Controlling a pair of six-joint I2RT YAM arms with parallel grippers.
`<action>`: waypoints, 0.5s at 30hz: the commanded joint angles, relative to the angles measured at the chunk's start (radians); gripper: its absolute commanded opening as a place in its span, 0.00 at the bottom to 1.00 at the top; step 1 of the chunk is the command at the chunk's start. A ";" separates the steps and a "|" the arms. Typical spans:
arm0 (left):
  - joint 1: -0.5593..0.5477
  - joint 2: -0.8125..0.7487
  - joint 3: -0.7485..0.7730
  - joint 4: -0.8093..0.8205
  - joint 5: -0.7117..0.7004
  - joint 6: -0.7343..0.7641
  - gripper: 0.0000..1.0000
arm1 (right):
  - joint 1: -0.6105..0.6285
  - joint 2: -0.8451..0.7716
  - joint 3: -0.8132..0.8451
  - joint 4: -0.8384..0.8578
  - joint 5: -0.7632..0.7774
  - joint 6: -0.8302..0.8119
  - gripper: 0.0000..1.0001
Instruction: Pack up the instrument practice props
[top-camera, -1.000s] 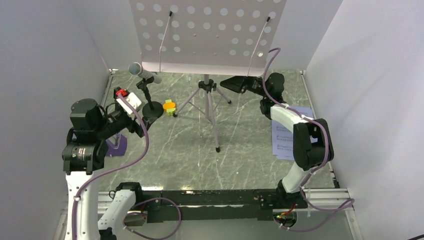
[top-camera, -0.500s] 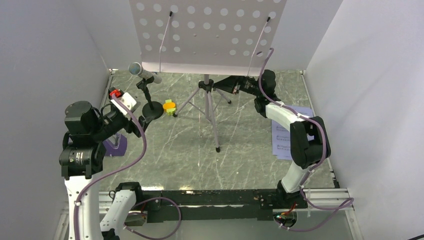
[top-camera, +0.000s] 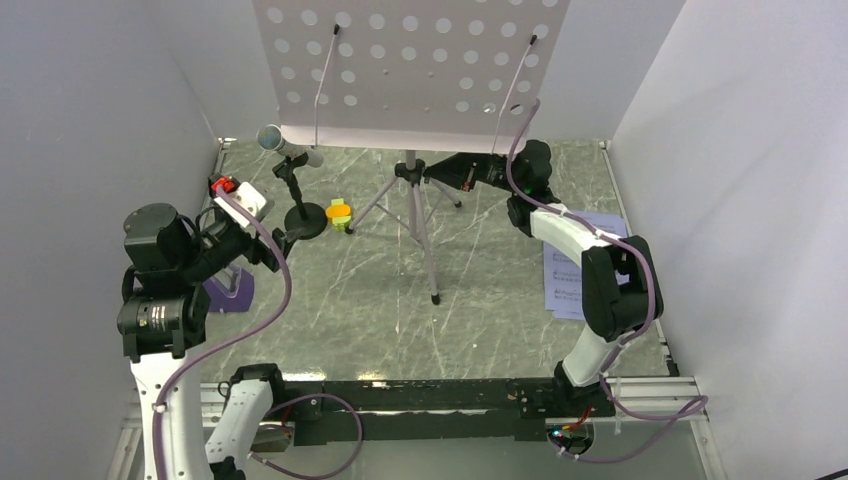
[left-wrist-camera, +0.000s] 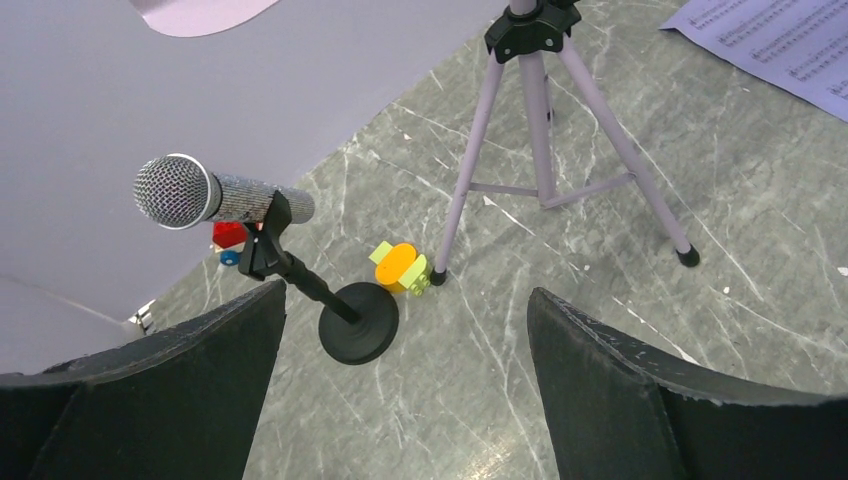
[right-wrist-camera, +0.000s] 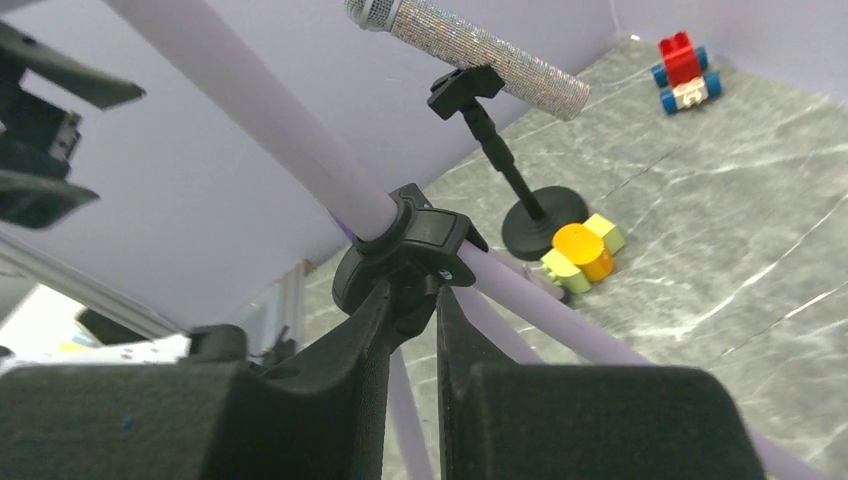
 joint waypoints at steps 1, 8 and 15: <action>0.027 -0.006 0.000 0.046 0.033 -0.032 0.94 | 0.031 -0.027 -0.040 0.033 -0.112 -0.270 0.00; 0.052 0.021 0.010 0.055 0.027 -0.036 0.94 | 0.029 -0.019 -0.073 0.006 -0.126 -0.577 0.00; 0.089 0.035 0.015 0.083 0.039 -0.064 0.94 | 0.029 0.010 -0.084 -0.093 0.029 -0.935 0.00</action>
